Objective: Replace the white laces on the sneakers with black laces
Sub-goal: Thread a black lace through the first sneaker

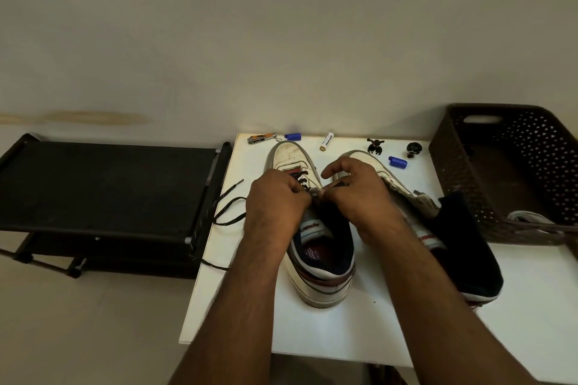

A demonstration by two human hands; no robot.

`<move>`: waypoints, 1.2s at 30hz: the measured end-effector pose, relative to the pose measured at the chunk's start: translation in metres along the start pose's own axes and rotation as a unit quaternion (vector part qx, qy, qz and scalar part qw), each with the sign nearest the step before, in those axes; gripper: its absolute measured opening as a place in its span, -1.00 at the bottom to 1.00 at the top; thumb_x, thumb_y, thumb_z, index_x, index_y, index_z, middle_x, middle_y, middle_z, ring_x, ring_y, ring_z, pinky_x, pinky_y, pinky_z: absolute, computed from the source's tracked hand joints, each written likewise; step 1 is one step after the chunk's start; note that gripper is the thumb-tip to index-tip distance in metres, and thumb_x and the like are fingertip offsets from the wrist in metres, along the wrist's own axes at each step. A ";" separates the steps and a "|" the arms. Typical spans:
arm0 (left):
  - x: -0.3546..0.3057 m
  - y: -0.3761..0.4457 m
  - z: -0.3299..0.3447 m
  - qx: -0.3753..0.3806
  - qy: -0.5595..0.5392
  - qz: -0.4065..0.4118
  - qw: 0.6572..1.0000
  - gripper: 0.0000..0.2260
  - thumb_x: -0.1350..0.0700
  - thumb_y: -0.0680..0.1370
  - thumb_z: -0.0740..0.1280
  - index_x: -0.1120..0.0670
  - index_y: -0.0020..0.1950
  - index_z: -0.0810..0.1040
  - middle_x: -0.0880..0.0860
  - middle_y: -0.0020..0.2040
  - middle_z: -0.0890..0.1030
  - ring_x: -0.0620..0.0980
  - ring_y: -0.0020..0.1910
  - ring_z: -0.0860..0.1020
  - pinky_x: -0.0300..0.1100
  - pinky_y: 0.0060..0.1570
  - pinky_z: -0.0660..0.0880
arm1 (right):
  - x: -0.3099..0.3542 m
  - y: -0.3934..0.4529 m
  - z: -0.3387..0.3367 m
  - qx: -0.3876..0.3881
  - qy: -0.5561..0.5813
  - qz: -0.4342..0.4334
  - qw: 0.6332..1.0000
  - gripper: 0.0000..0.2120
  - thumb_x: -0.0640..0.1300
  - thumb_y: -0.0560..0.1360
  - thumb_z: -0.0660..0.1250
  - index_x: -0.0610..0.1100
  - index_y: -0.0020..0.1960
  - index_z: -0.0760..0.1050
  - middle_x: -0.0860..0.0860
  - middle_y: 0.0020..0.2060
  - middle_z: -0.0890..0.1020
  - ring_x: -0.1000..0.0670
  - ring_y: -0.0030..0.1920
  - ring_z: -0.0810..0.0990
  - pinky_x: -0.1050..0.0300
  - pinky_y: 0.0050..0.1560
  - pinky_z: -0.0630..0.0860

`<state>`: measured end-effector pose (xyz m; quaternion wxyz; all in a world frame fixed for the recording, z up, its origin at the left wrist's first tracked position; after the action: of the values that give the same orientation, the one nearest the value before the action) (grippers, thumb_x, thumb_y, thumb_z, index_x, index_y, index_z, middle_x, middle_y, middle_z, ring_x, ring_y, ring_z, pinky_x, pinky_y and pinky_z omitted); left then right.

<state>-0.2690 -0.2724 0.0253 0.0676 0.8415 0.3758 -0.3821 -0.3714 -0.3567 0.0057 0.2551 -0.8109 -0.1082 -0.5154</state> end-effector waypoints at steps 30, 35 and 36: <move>0.004 0.001 -0.002 0.004 -0.029 -0.008 1.000 -0.90 0.18 0.50 0.40 0.09 -0.05 0.71 0.04 -0.07 0.67 -0.01 -0.06 0.61 -0.14 0.02 0.57 | 0.003 0.002 0.001 -0.003 0.042 0.046 0.998 -0.74 -0.40 0.34 0.43 -0.07 -0.09 0.59 -0.05 0.00 0.60 -0.05 -0.04 0.61 -0.13 0.00 0.62; 0.001 0.000 0.000 0.007 -0.018 -0.010 1.000 -0.89 0.17 0.51 0.39 0.10 -0.05 0.71 0.06 -0.04 0.67 0.02 -0.01 0.61 -0.16 0.02 0.55 | 0.002 0.002 0.001 -0.004 0.053 0.047 0.997 -0.72 -0.42 0.33 0.42 -0.10 -0.09 0.57 -0.11 -0.07 0.63 -0.12 -0.07 0.65 -0.14 -0.04 0.63; 0.001 0.000 0.000 0.008 -0.019 -0.009 1.000 -0.89 0.17 0.51 0.39 0.10 -0.05 0.71 0.07 -0.04 0.67 0.03 -0.01 0.61 -0.15 0.03 0.56 | 0.002 0.002 0.001 -0.004 0.057 0.047 0.997 -0.72 -0.42 0.33 0.42 -0.09 -0.10 0.56 -0.12 -0.08 0.63 -0.13 -0.08 0.65 -0.13 -0.06 0.64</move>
<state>-0.2687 -0.2724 0.0247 0.0646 0.8312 0.3785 -0.4020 -0.3691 -0.3577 0.0065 0.2818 -0.7852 -0.0532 -0.5488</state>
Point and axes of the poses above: each hand's wrist, its own y-axis towards the middle knuckle, its own z-axis out of the palm, x = y × z, the point moved 2 cm from there along y, towards the middle knuckle
